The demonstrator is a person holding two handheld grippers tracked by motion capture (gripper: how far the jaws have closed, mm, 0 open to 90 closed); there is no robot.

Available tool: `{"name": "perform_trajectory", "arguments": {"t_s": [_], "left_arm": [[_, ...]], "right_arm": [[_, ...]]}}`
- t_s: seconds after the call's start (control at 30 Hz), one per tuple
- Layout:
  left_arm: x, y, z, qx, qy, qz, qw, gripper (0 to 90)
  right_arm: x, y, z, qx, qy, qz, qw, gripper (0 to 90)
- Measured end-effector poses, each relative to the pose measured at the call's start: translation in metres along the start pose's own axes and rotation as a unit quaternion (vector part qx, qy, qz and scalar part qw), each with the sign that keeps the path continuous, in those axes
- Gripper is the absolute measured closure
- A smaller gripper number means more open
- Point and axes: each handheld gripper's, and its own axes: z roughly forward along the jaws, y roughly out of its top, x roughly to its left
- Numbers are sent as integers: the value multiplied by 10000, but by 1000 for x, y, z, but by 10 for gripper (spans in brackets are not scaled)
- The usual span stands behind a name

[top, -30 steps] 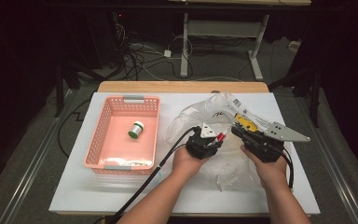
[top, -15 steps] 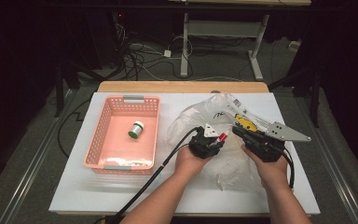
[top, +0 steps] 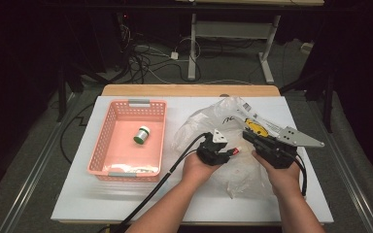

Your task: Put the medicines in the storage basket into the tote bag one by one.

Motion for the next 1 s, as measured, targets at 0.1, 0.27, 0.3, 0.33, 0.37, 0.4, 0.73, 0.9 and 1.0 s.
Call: {"name": "perform_trajectory", "arguments": {"t_s": [0.1,0.27,0.3,0.33,0.37,0.4,0.73,0.9,1.0], "left_arm": [[-2,-2,-4,-29,-36,-14,10000,535],[-5,-4,-12,-101,-114,-46,9999,506],[-5,-5,-14,-112,-150,-72,9998,481],[-6,-6,-16,-133,-185,-72,9997,474],[-7,-7,-18,-149,-218,-51,9996,473],[-8,-8,-20,-170,-262,-52,9995,467],[-13,-18,-41,-248,-649,-111,9975,355],[-17,-22,-53,-254,-629,-54,9977,262],[-17,-24,-61,-254,-637,-94,9976,188]], "right_arm": [[0,0,0,1,-1,10,10000,900],[0,0,0,1,-7,6,10000,900],[0,0,0,1,-7,6,10000,900],[0,0,0,-7,-7,-4,10000,900],[0,0,0,-7,-8,-7,10000,900],[0,0,0,-6,-8,-9,10000,900],[1,0,0,12,-8,4,10000,900],[2,0,0,18,-3,-23,10000,900],[2,1,0,15,5,-34,10000,900]]}}
